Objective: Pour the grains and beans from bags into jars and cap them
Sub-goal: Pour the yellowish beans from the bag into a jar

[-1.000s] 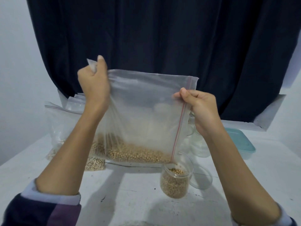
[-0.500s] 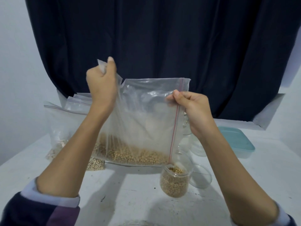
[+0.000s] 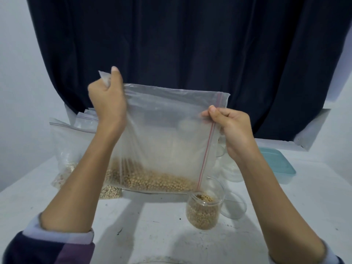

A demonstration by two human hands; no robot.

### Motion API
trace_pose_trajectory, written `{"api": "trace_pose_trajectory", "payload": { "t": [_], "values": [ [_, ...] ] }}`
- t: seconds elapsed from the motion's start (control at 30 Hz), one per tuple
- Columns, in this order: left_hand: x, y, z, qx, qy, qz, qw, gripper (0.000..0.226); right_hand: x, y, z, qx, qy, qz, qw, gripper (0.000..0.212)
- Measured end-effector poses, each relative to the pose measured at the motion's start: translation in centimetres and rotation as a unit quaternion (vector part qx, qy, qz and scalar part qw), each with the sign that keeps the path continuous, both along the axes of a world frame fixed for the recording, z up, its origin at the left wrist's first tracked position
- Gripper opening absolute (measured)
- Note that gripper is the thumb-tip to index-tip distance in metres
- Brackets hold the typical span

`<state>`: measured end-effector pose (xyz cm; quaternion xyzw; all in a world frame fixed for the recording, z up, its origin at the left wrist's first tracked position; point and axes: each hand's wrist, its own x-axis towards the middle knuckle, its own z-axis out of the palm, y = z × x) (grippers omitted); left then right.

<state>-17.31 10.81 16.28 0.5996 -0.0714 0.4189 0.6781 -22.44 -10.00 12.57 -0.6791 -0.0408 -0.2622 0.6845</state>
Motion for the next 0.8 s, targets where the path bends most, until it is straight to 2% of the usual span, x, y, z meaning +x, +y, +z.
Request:
{"api": "trace_pose_trajectory", "payload": {
  "t": [0.13,0.3,0.43,0.6,0.73,0.8],
  "values": [
    [0.1,-0.8,-0.2,0.025,0.002,-0.043,0.999,0.063,0.0,1.0,-0.4,-0.007,0.006,0.008,1.0,0.019],
    [0.0,-0.2,0.3,-0.02,-0.007,-0.014,1.0,0.054,-0.1,0.3,-0.1,0.027,-0.002,-0.007,1.0,0.02],
    [-0.1,-1.1,0.1,0.011,-0.01,-0.047,0.999,0.057,0.1,0.8,-0.6,0.014,0.003,-0.004,1.0,0.022],
    [0.1,-0.3,0.4,-0.011,-0.014,-0.025,1.0,0.054,0.2,0.0,-0.3,0.023,-0.008,-0.006,1.0,0.02],
    [0.2,-1.2,0.1,0.007,-0.014,-0.077,0.997,0.062,0.3,1.0,-0.5,0.001,-0.002,0.007,1.0,0.021],
    [0.1,-1.2,0.2,0.002,-0.009,-0.073,0.997,0.059,0.3,0.8,-0.5,0.001,-0.002,0.003,1.0,0.021]
  ]
}}
